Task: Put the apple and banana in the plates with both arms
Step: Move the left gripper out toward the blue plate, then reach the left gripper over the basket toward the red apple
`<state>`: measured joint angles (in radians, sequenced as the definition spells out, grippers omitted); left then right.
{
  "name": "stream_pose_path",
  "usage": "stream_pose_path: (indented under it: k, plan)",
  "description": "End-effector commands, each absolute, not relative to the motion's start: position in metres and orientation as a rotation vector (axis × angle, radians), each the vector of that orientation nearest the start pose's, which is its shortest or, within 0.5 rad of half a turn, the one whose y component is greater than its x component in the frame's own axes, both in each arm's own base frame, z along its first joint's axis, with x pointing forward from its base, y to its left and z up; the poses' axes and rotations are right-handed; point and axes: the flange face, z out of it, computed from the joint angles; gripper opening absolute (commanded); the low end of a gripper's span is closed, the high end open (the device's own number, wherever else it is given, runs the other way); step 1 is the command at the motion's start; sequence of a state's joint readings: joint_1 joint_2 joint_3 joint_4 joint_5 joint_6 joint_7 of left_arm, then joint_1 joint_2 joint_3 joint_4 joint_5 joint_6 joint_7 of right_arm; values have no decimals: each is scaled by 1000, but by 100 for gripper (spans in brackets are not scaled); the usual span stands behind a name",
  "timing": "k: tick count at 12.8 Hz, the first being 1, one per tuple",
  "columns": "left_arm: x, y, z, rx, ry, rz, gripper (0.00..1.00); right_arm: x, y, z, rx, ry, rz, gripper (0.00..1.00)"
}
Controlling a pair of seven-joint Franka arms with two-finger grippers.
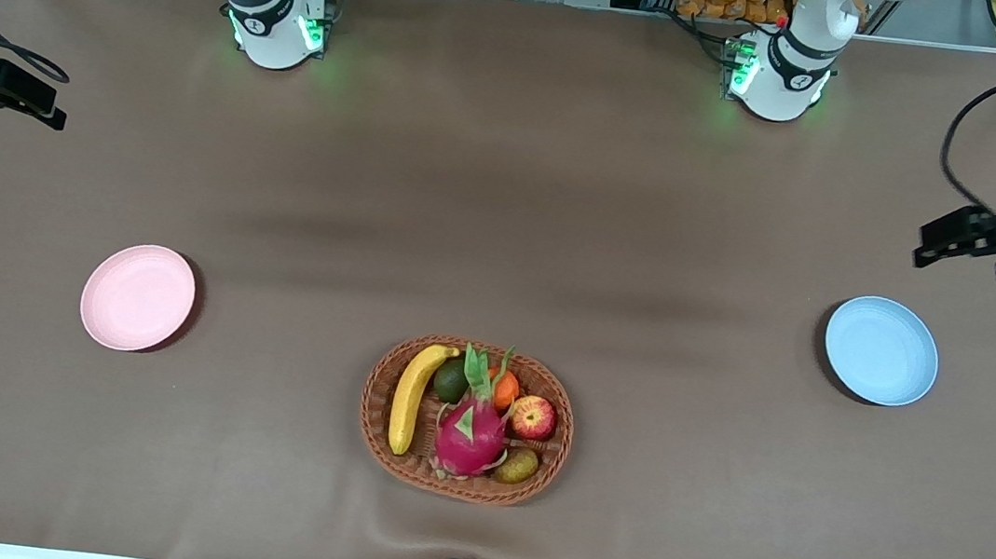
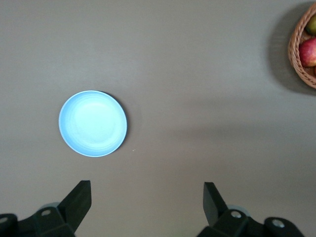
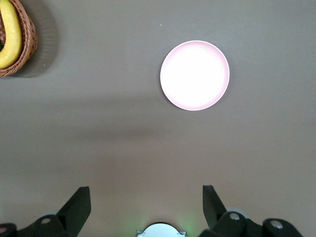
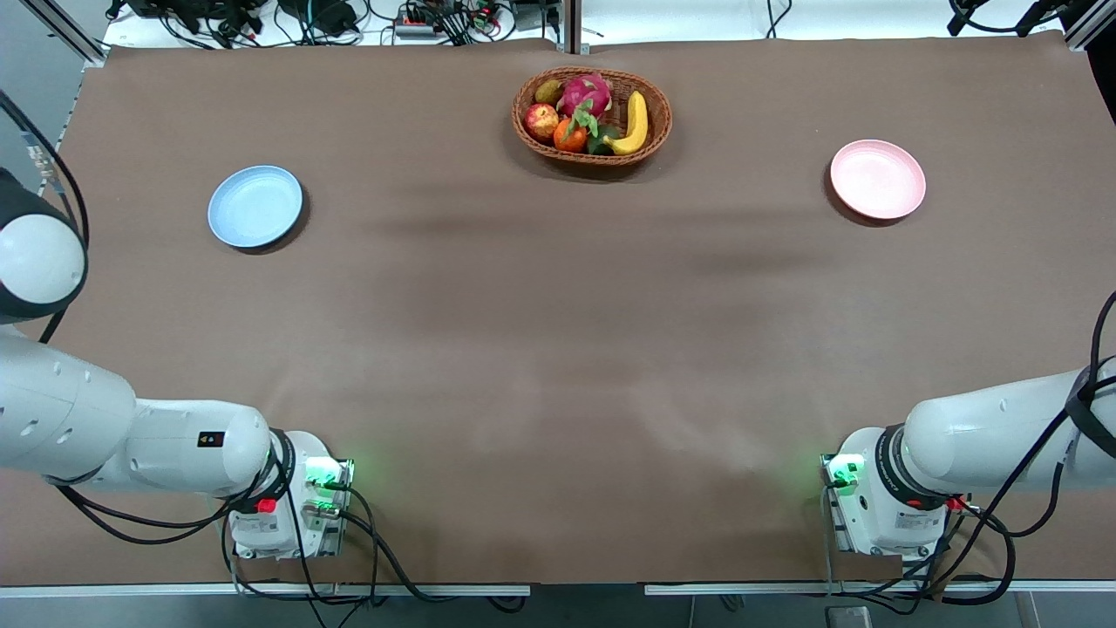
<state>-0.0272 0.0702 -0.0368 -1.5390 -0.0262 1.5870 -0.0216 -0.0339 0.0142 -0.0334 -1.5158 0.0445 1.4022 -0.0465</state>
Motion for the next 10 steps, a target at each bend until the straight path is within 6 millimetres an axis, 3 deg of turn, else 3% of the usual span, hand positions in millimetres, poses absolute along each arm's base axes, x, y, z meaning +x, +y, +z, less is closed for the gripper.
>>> stream_pose_path:
  k: [1,5,8,10]
  plan:
    - [595,-53,577,-3210,117,78,100,539,-35,628,-3078,25,196,100]
    - [622,-98,527,-3217,233,69,100,549,-26,614,-3051,7,206,100]
    - [637,-127,500,-3206,422,22,100,574,-23,580,-3024,6,228,100]
    - [645,-155,482,-3200,487,23,100,587,-6,563,-3020,-28,225,100]
